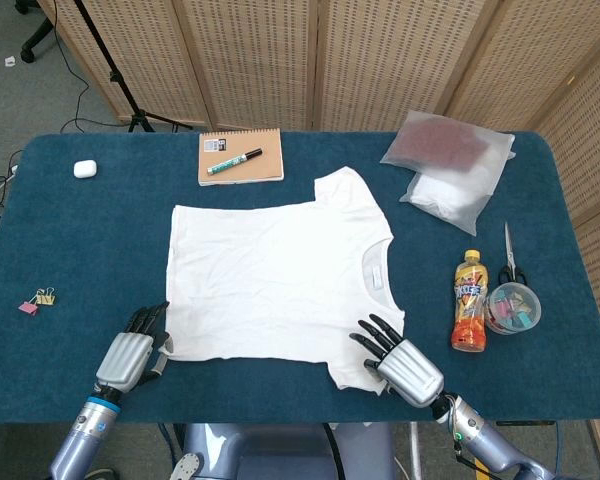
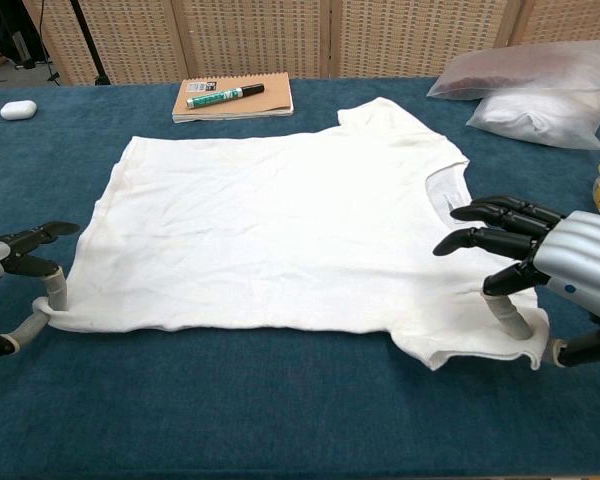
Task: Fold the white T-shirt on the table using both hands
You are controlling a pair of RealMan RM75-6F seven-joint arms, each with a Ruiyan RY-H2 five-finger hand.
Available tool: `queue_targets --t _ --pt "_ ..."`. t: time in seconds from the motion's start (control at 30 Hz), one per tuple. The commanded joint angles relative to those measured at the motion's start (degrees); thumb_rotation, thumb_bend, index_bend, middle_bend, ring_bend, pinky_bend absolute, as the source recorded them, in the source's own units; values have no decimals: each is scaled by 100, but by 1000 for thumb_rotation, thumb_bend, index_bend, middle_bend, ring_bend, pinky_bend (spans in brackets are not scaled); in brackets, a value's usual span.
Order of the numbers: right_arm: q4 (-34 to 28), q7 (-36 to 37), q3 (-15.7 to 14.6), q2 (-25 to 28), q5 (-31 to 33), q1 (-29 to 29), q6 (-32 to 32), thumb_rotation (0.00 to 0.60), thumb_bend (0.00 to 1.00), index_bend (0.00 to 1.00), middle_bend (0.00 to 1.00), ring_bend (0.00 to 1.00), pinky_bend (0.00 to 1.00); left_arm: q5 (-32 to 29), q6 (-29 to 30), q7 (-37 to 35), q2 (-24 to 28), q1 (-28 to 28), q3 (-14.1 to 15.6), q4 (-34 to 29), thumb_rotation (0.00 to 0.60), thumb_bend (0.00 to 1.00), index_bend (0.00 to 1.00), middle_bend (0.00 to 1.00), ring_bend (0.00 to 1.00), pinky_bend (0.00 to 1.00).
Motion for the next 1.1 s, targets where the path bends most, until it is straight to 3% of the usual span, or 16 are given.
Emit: queue_targets --t 0.03,0.3,0.63,1.1 --pt "-31 31 -31 22 -21 1 -4 600 852 696 197 0 0 111 -12 -196 112 -29 78 -22 600 553 725 0 0 0" --pt "-349 158 -205 252 -82 52 -178 600 852 696 200 0 0 652 55 -952 577 -82 458 100 600 554 736 0 0 0" --pt "-946 19 -505 761 -460 152 -237 600 852 696 203 0 4 1444 698 -2132 1069 0 920 405 600 557 741 0 0 0" --pt "-1552 9 -934 1255 -1061 249 -273 600 852 696 209 0 6 2053 991 -2398 1697 79 1474 80 600 559 746 0 0 0"
